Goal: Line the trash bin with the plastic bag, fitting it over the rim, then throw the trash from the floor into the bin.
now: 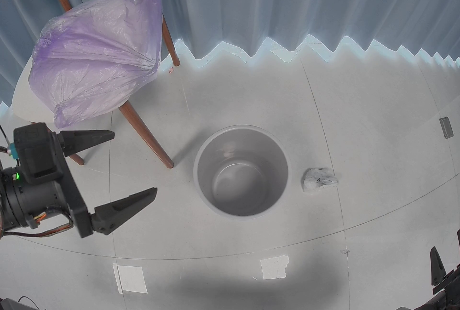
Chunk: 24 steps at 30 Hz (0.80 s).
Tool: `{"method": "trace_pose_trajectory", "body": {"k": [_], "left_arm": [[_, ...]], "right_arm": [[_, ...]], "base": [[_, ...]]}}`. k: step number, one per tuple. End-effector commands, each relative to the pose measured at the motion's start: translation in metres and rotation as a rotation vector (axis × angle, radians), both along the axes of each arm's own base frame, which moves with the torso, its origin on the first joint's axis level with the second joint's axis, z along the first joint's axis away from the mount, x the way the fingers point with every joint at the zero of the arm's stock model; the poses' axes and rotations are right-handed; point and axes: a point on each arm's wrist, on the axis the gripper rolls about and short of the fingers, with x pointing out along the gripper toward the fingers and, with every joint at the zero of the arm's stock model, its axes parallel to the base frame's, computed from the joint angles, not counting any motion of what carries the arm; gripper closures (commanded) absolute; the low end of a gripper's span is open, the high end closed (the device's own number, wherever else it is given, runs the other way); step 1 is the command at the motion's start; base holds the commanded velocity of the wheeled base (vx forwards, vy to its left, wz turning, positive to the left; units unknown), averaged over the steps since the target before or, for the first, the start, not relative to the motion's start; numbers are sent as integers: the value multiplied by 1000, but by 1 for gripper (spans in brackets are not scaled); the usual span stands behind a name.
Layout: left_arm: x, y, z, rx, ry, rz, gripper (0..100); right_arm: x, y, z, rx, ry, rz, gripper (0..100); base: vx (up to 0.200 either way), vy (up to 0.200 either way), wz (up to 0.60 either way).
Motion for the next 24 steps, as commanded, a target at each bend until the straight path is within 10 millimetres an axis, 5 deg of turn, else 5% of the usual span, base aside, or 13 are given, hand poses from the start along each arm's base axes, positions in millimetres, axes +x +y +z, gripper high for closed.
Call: {"method": "trace_pose_trajectory", "body": {"k": [1, 13, 24], "left_arm": [[20, -15, 0, 61, -5, 24, 0], [47, -29, 5, 207, -107, 181, 0], [70, -42, 13, 344, -384, 268, 0]], "right_arm": [[0, 0, -5, 0, 1, 0, 0], [0, 0, -5, 0, 1, 0, 0], [0, 0, -5, 0, 1, 0, 0]], "base": [[0, 0, 0], [0, 0, 0], [0, 0, 0]]}}
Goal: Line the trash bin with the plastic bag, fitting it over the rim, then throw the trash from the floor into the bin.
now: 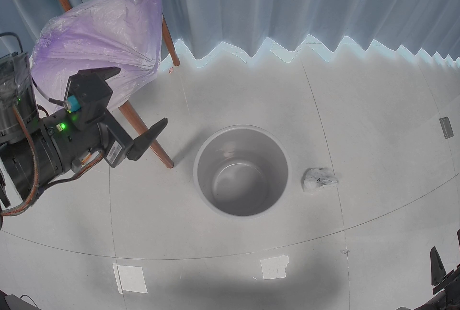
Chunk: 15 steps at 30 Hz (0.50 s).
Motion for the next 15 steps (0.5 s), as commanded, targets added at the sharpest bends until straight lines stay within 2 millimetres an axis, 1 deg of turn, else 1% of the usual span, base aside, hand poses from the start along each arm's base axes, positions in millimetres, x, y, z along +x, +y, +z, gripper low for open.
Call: {"method": "trace_pose_trajectory", "body": {"k": [1, 5, 8, 10, 12, 15], "left_arm": [[14, -10, -4, 73, -79, 3, 0], [21, -14, 1, 141, -167, 9, 0], [27, -18, 0, 217, -202, 12, 0], [28, -18, 0, 253, -226, 15, 0], [28, -16, 1, 357, -289, 48, 0], [29, -13, 0, 443, -314, 114, 0]], "right_arm": [[0, 0, -5, 0, 1, 0, 0], [0, 0, -5, 0, 1, 0, 0], [0, 0, -5, 0, 1, 0, 0], [0, 0, -5, 0, 1, 0, 0], [0, 0, -5, 0, 1, 0, 0], [0, 0, -5, 0, 1, 0, 0]], "base": [[0, 0, 0], [0, 0, 0], [0, 0, 0], [0, 0, 0], [0, 0, 0], [0, 0, 0]]}}
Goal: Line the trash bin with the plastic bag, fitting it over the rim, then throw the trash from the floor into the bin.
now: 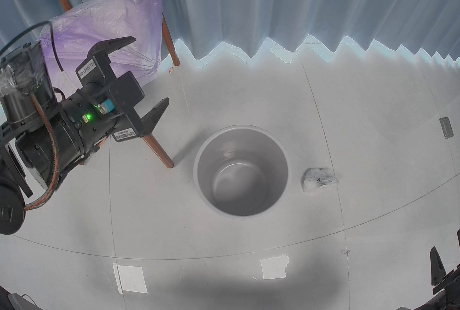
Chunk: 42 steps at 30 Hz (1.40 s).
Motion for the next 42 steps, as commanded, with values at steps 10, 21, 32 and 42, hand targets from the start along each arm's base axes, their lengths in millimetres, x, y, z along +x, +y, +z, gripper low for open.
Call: {"method": "trace_pose_trajectory", "body": {"k": [10, 21, 32, 42], "left_arm": [[12, -4, -33, 178, 45, 234, 0], [54, -28, -51, 208, -98, 306, 0], [75, -27, -50, 210, -127, 402, 0], [87, -17, -45, 217, -136, 480, 0]], "right_arm": [[0, 0, -5, 0, 1, 0, 0], [0, 0, -5, 0, 1, 0, 0], [0, 0, -5, 0, 1, 0, 0], [0, 0, -5, 0, 1, 0, 0]], "base": [[0, 0, 0], [0, 0, 0], [0, 0, 0], [0, 0, 0]]}}
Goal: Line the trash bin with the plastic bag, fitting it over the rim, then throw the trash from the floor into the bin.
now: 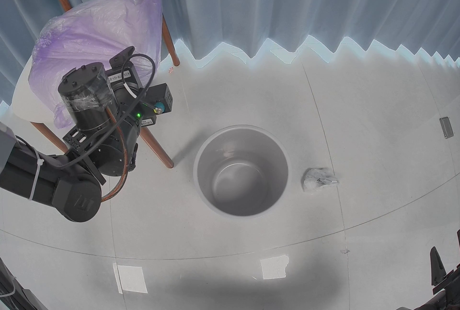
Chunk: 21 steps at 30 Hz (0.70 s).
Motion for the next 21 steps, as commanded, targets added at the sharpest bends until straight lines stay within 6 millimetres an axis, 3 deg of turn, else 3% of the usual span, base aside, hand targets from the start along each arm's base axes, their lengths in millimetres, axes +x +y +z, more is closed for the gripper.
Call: {"method": "trace_pose_trajectory", "body": {"k": [1, 10, 11, 21], "left_arm": [[7, 2, 1, -2, -6, 17, 0], [15, 4, 2, -3, -12, 31, 0], [16, 3, 3, -5, -16, 31, 100], [16, 4, 10, -20, -37, 28, 100]], "right_arm": [[0, 0, -5, 0, 1, 0, 0], [0, 0, -5, 0, 1, 0, 0], [0, 0, -5, 0, 1, 0, 0], [0, 0, -5, 0, 1, 0, 0]], "base": [[0, 0, 0], [0, 0, 0], [0, 0, 0], [0, 0, 0]]}}
